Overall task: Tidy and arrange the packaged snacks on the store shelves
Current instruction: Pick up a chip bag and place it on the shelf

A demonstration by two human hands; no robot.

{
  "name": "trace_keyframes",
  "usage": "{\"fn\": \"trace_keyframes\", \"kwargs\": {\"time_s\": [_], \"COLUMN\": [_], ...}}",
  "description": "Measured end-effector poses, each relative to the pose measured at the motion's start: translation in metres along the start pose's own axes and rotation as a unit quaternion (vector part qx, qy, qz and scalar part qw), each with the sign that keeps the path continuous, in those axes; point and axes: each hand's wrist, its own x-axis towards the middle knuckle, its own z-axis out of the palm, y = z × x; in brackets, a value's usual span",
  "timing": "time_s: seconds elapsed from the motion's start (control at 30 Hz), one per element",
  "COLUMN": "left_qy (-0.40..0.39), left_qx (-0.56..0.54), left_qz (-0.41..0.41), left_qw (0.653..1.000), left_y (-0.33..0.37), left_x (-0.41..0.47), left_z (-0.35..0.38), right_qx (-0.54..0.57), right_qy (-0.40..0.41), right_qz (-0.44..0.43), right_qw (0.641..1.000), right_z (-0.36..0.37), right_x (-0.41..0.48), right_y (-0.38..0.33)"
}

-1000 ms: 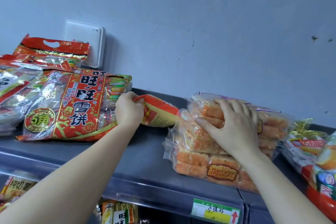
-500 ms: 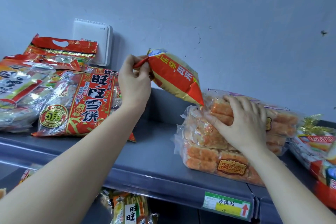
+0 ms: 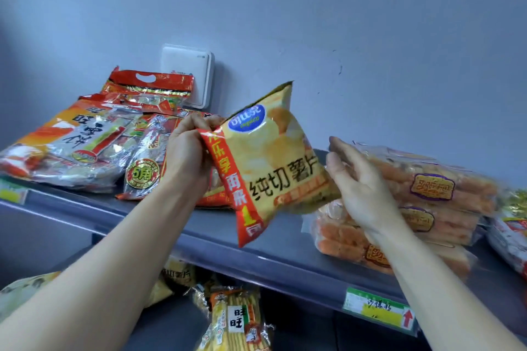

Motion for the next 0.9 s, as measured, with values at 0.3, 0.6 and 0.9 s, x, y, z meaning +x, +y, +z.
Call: {"fn": "trace_keyframes", "kwargs": {"time_s": [0.3,0.6,0.9], "left_qy": [0.032,0.159,0.229], "left_qx": [0.057,0.151,0.314], "left_qz": [0.018,0.016,-0.116], "left_qw": [0.998,0.975,0.914], "left_y": [0.031,0.057,0.057], "left_x": [-0.055,-0.1,-0.107], "left_z": [-0.043,-0.127,-0.274], "right_qx": [0.205,0.24,0.184], "right_qy": [-0.188,-0.218,-0.277], "right_qz": [0.047,0.056,0.194], "right_qw": [0.959,0.944,0.923], "right_z": [0.05,0.129,0.249], "right_x": [-0.045,-0.097,-0.137], "right_y": [-0.017,-0.014,0.023]}}
